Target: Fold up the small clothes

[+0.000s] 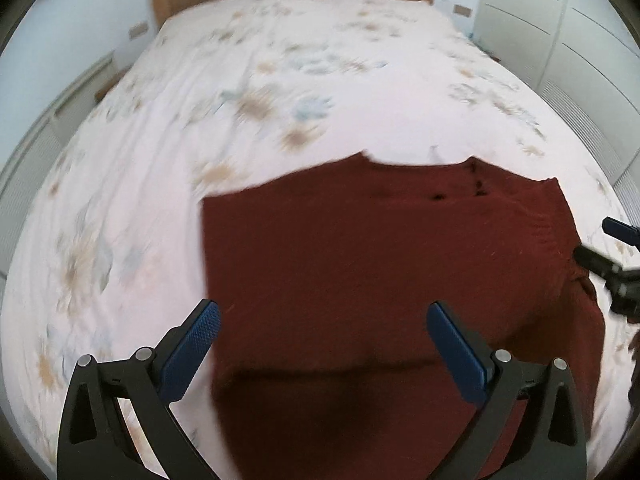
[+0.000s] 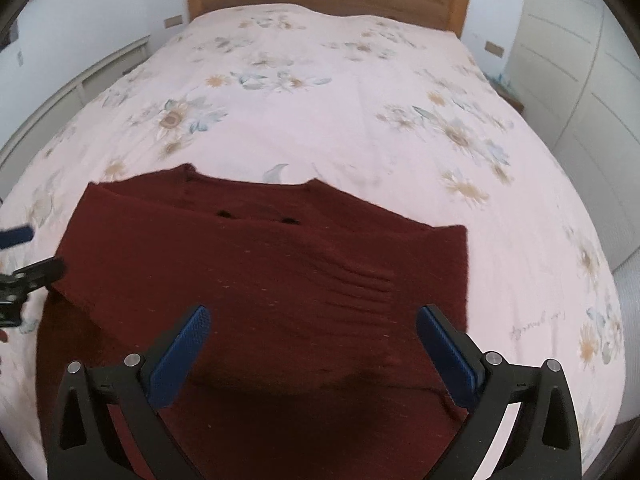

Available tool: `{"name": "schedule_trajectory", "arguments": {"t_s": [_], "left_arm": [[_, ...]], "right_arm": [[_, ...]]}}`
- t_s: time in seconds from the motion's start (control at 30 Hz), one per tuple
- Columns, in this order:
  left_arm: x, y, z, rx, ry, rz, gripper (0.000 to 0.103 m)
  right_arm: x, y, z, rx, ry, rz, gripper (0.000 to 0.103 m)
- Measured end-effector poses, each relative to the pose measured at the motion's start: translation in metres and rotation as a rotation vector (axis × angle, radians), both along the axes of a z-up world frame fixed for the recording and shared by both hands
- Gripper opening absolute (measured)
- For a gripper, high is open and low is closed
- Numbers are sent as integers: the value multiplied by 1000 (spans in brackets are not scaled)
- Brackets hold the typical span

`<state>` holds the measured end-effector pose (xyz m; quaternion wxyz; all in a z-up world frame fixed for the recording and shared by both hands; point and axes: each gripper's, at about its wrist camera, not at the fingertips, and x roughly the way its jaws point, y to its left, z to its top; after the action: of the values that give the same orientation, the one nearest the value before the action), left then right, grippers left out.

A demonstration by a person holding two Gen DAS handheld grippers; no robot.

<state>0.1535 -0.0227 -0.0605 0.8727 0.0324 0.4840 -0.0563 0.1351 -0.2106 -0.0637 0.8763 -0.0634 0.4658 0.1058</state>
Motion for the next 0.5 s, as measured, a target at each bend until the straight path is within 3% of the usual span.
{"name": "schedule_trajectory", "arguments": {"t_s": [0.13, 0.3, 0.5], "left_arm": [[14, -29, -29, -21, 47, 0, 102], [16, -36, -76, 34, 115, -2, 102], [7, -14, -85, 45, 87, -26, 102]], "right_arm": [[-4, 19, -28, -21, 19, 22, 103], [-2, 21, -85, -62, 96, 13, 103], [-1, -15, -89, -46, 60, -29, 103]]}}
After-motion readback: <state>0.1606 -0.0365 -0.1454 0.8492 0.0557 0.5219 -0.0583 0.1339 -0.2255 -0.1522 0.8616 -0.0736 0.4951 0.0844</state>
